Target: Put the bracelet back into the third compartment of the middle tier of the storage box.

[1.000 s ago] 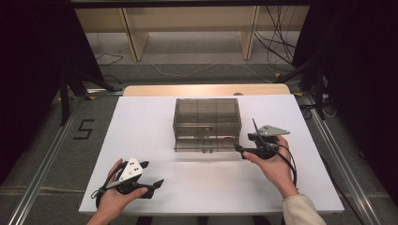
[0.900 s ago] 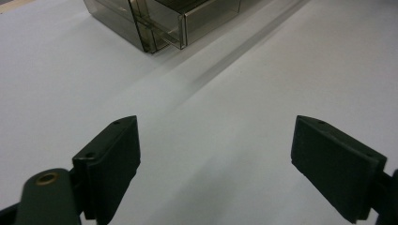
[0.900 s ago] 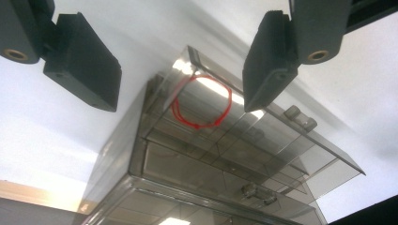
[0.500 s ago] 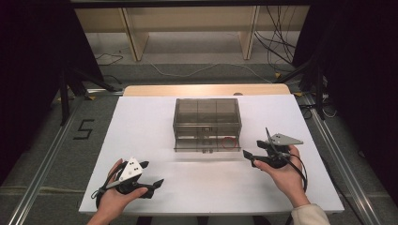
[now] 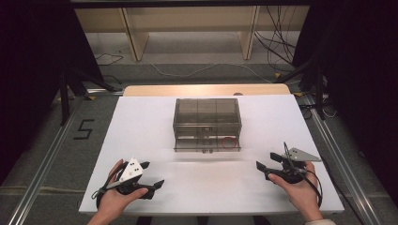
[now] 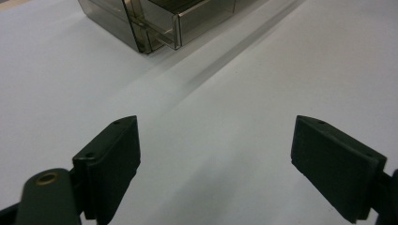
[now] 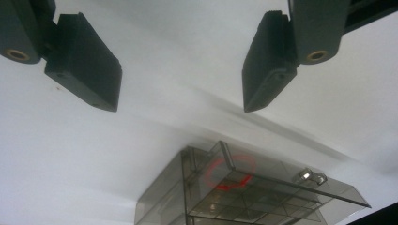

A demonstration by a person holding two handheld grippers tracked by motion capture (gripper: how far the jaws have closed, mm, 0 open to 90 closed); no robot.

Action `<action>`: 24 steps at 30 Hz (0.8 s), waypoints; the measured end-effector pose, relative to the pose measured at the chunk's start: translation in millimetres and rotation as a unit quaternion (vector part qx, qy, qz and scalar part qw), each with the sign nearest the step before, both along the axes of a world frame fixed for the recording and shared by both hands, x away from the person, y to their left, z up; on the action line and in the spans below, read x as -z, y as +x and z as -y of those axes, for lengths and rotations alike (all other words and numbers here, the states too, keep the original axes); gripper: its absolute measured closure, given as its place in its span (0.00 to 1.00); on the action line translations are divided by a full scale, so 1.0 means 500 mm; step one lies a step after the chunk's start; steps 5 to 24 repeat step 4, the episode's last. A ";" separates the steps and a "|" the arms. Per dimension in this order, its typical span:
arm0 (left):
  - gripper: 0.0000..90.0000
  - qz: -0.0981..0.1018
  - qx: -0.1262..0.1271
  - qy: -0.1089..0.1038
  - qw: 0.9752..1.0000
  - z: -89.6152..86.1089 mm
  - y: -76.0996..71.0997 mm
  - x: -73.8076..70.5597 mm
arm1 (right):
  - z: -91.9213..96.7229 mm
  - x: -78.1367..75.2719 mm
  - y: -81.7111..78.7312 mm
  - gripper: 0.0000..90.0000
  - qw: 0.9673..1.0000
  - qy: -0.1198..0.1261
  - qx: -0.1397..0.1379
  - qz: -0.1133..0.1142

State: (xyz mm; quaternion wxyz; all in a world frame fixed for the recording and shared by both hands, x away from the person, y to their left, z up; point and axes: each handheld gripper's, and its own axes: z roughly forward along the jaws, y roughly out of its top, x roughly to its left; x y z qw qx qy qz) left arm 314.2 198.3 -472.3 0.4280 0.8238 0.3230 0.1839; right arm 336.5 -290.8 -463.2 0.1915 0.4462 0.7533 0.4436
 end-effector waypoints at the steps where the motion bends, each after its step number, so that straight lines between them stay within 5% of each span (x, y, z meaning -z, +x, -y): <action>1: 0.18 0.000 0.000 -0.002 1.000 0.001 0.000 0.000 | 0.002 0.002 -0.002 0.33 1.000 0.002 0.000 0.003; 24: 0.18 0.000 0.004 -0.005 1.000 0.009 -0.004 -0.002 | 0.005 0.005 -0.007 0.33 1.000 0.003 0.000 0.002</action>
